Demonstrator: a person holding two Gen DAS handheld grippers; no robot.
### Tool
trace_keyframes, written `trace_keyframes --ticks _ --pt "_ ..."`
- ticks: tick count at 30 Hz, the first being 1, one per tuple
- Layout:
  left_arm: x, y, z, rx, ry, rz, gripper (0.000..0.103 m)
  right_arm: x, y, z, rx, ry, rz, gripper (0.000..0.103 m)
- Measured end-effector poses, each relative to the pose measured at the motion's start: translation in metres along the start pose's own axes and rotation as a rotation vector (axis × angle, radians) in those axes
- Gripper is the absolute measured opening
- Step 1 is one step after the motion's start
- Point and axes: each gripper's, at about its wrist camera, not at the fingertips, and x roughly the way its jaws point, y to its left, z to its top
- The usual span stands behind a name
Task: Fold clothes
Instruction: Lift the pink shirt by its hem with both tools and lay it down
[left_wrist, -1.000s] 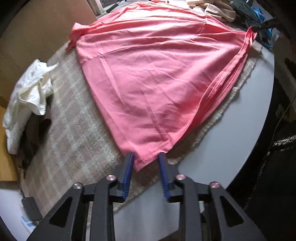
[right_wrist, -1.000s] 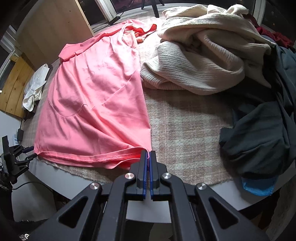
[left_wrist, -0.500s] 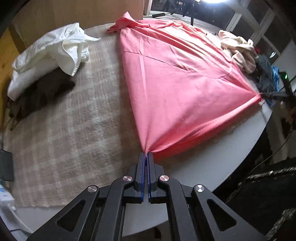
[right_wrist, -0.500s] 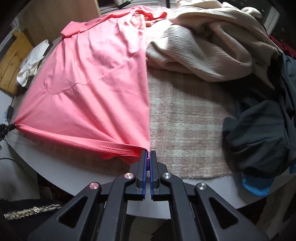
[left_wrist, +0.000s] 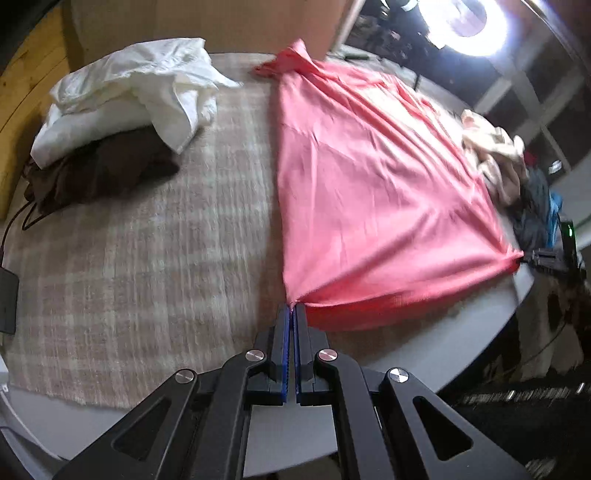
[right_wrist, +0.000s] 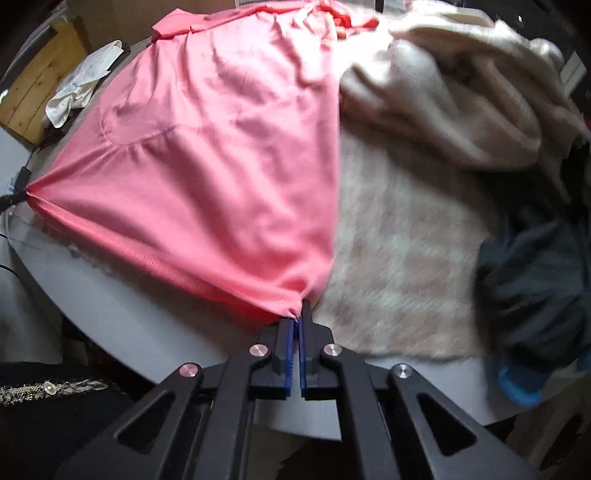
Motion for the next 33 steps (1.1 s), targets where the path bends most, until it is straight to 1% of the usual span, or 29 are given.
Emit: trace_keyframes --ticks 2,4,6,7,9,11,12,14,16,17,20,22,24,26,28,30,33 --pt "-0.013 -0.001 0.045 0.023 -0.067 0.015 0.001 -0.028 -0.012 0.041 -0.032 -0.063 -0.07 0.002" --pt "-0.046 -0.012 0.111 0.08 -0.174 0.039 0.001 -0.064 -0.021 0.09 -0.062 -0.15 -0.131 0.002" --pt "-0.088 -0.029 0.176 0.146 -0.286 0.083 0.001 -0.129 -0.023 0.144 -0.084 -0.286 -0.232 0.001" --pt "-0.115 -0.039 0.199 0.168 -0.345 0.097 0.001 -0.163 -0.024 0.171 -0.095 -0.356 -0.284 0.001" --pt "-0.174 -0.059 0.238 0.204 -0.463 0.121 0.001 -0.231 -0.025 0.225 -0.117 -0.496 -0.39 0.001" --pt "-0.236 -0.079 0.255 0.242 -0.573 0.154 0.001 -0.299 -0.019 0.243 -0.14 -0.619 -0.457 0.001" --pt "-0.262 -0.087 0.255 0.256 -0.615 0.166 0.001 -0.33 -0.021 0.244 -0.141 -0.67 -0.464 0.001" --pt "-0.297 -0.1 0.241 0.297 -0.665 0.183 0.001 -0.365 -0.02 0.237 -0.146 -0.719 -0.477 0.001" --pt "-0.311 -0.108 0.219 0.323 -0.675 0.202 0.001 -0.382 -0.018 0.222 -0.163 -0.742 -0.493 0.002" --pt "-0.311 -0.11 0.207 0.333 -0.669 0.208 0.001 -0.385 -0.018 0.213 -0.172 -0.747 -0.491 0.002" --pt "-0.293 -0.111 0.166 0.357 -0.603 0.227 0.001 -0.36 -0.014 0.178 -0.205 -0.719 -0.48 0.002" --pt "-0.265 -0.11 0.136 0.367 -0.544 0.246 0.001 -0.334 -0.009 0.15 -0.232 -0.684 -0.462 0.002" --pt "-0.237 -0.105 0.102 0.357 -0.487 0.239 0.001 -0.304 0.005 0.104 -0.247 -0.637 -0.429 0.002" --pt "-0.208 -0.1 0.068 0.347 -0.43 0.232 0.001 -0.267 0.01 0.071 -0.238 -0.585 -0.384 0.002" --pt "-0.17 -0.091 0.025 0.316 -0.352 0.203 0.001 -0.228 0.01 0.034 -0.209 -0.523 -0.34 0.002" --pt "-0.135 -0.082 -0.01 0.274 -0.277 0.179 0.001 -0.189 0.009 -0.003 -0.165 -0.456 -0.286 0.002" --pt "-0.078 -0.062 -0.066 0.178 -0.157 0.133 0.001 -0.133 0.009 -0.054 -0.11 -0.347 -0.217 0.002"
